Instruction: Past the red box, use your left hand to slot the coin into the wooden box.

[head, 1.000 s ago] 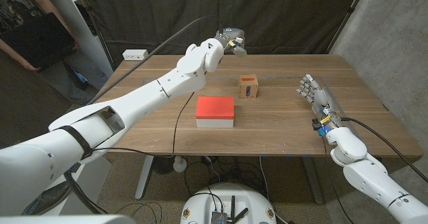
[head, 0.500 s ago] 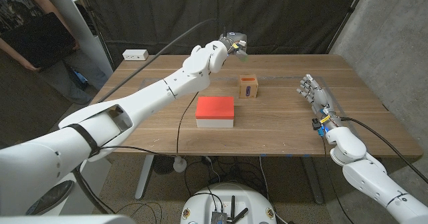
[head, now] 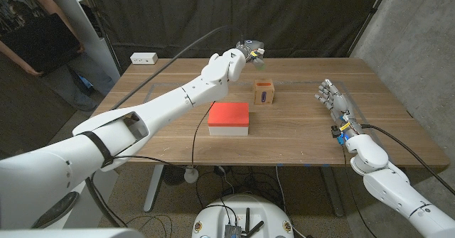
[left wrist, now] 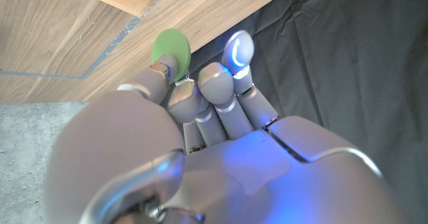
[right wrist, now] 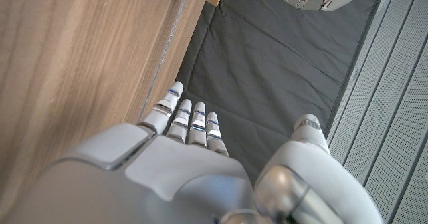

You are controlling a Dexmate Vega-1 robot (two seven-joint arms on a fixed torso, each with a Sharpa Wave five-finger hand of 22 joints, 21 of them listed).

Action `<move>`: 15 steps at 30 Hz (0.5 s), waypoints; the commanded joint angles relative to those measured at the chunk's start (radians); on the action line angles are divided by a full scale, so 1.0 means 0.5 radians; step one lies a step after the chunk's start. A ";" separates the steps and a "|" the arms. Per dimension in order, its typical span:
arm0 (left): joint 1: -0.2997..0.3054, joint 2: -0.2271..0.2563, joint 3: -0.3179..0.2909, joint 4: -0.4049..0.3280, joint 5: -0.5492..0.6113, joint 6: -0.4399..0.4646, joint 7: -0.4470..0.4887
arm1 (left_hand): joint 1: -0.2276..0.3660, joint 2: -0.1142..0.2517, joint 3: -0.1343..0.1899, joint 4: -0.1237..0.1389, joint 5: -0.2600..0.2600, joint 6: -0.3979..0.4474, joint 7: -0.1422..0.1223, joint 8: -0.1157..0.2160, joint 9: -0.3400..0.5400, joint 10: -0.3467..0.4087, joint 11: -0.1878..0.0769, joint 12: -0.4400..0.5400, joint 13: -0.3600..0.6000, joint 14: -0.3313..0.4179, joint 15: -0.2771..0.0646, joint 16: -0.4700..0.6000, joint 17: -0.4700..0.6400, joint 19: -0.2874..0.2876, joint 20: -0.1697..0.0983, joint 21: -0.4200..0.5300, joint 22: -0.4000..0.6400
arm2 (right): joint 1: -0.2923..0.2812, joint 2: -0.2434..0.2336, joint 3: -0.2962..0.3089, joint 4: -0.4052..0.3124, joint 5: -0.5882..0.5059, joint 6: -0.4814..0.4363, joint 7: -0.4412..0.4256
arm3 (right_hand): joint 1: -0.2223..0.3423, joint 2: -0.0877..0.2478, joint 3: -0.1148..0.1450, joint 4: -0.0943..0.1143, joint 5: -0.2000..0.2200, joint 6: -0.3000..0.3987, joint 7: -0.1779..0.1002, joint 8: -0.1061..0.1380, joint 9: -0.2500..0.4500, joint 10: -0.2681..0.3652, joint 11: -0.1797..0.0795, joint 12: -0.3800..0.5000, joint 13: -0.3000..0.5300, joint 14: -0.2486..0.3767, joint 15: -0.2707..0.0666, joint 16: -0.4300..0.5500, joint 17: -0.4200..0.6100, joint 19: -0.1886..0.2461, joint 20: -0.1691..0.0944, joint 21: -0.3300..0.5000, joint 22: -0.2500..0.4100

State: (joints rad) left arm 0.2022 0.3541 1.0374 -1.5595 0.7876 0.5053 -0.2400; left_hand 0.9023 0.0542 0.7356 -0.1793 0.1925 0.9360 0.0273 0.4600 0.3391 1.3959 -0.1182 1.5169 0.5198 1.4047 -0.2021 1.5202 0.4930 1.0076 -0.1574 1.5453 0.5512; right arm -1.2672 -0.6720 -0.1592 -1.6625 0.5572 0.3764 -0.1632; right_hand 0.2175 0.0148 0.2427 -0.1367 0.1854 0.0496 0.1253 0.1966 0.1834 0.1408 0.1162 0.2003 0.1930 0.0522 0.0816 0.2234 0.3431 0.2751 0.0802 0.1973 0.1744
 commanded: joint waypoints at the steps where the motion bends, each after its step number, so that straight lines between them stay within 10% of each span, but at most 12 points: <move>1: -0.018 -0.067 0.059 0.112 -0.037 0.036 0.050 | 0.028 0.000 -0.005 -0.003 0.012 0.228 0.092 -0.016 0.003 -0.003 -0.008 0.010 0.007 0.003 -0.008 0.005 -0.004 0.013 -0.108 -0.008 -0.004 | 0.023 0.003 -0.010 0.039 0.021 0.010 0.025 | 0.013 0.009 0.004 -0.014 -0.005 0.007 0.004 -0.001 0.007 0.015 0.001 0.001 0.006 0.013 0.011 0.003 0.007 0.007 -0.006 0.001 0.003; 15: -0.030 -0.118 0.120 0.160 -0.061 0.146 0.063 | 0.029 0.002 -0.008 -0.001 0.015 0.247 0.094 -0.040 0.016 0.005 -0.009 0.003 -0.015 0.003 -0.008 0.013 -0.006 0.017 -0.109 -0.007 -0.015 | 0.025 -0.010 -0.006 0.053 0.036 0.019 0.045 | 0.013 0.009 0.004 -0.014 -0.005 0.006 0.003 -0.001 0.007 0.015 0.003 0.001 0.006 0.013 0.008 0.003 0.006 0.008 -0.005 0.001 0.003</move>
State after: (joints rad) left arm 0.1912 0.3148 1.0752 -1.5026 0.7684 0.5417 -0.2166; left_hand 0.9037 0.0555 0.7333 -0.1795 0.1963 0.9388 0.0281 0.4445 0.3464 1.3956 -0.1213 1.5168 0.5149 1.4046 -0.2019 1.5278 0.4913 1.0077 -0.1574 1.5453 0.5419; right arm -1.2558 -0.6723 -0.1631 -1.6425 0.5675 0.3832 -0.1482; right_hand 0.2175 0.0148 0.2426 -0.1367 0.1854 0.0496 0.1252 0.1966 0.1834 0.1408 0.1162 0.2003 0.1929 0.0522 0.0816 0.2234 0.3432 0.2751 0.0802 0.1973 0.1744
